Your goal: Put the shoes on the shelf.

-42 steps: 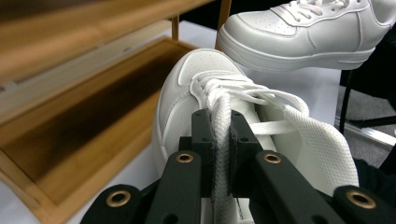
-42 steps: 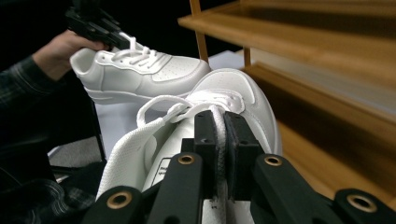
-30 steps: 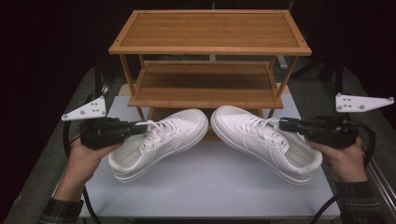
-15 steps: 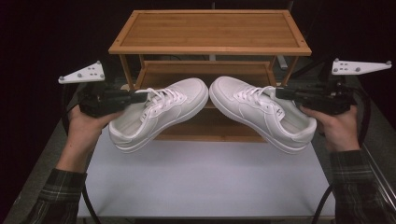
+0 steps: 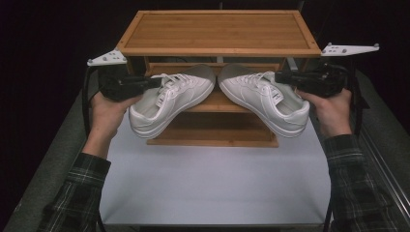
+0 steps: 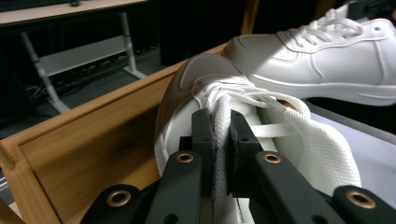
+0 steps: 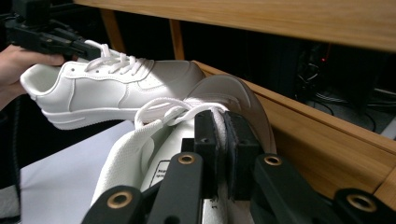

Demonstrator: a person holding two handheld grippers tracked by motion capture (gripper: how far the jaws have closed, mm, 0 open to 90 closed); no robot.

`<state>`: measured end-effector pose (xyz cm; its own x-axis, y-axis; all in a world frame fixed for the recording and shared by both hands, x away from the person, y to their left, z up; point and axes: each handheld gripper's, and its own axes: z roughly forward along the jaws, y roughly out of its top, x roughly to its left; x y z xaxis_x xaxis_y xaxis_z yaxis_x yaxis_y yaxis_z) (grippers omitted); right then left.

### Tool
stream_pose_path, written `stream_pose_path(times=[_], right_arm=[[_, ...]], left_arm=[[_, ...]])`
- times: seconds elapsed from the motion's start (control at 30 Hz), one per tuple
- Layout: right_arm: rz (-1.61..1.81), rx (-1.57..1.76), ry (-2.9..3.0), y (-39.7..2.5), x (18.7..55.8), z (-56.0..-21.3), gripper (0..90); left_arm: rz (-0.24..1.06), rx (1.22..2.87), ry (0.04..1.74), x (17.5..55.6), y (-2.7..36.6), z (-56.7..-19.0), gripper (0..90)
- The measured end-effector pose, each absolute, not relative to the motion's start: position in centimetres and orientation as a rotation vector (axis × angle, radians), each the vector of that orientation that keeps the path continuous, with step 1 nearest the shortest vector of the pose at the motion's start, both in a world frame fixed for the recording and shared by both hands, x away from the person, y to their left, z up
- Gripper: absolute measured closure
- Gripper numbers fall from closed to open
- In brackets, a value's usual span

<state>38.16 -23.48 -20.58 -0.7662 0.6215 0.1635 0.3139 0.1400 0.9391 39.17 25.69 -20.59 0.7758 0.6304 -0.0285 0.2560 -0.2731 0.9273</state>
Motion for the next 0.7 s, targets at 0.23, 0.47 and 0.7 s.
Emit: stream_pose_path(times=[0.23, 0.47, 0.7], right_arm=[[1.589, 0.976, 2.119, -22.3, 39.4, -21.3, 84.6], [1.547, 0.968, 2.107, -21.8, 39.5, -21.4, 84.2], [1.497, 0.965, 2.102, -21.8, 39.5, -21.5, 78.8]], left_arm=[[0.436, 1.848, 0.755, 40.4, 24.7, -21.3, 84.5], [0.440, 1.847, 0.773, 40.8, 24.7, -21.6, 84.0], [0.440, 1.850, 0.785, 40.8, 24.7, -21.5, 76.1]])
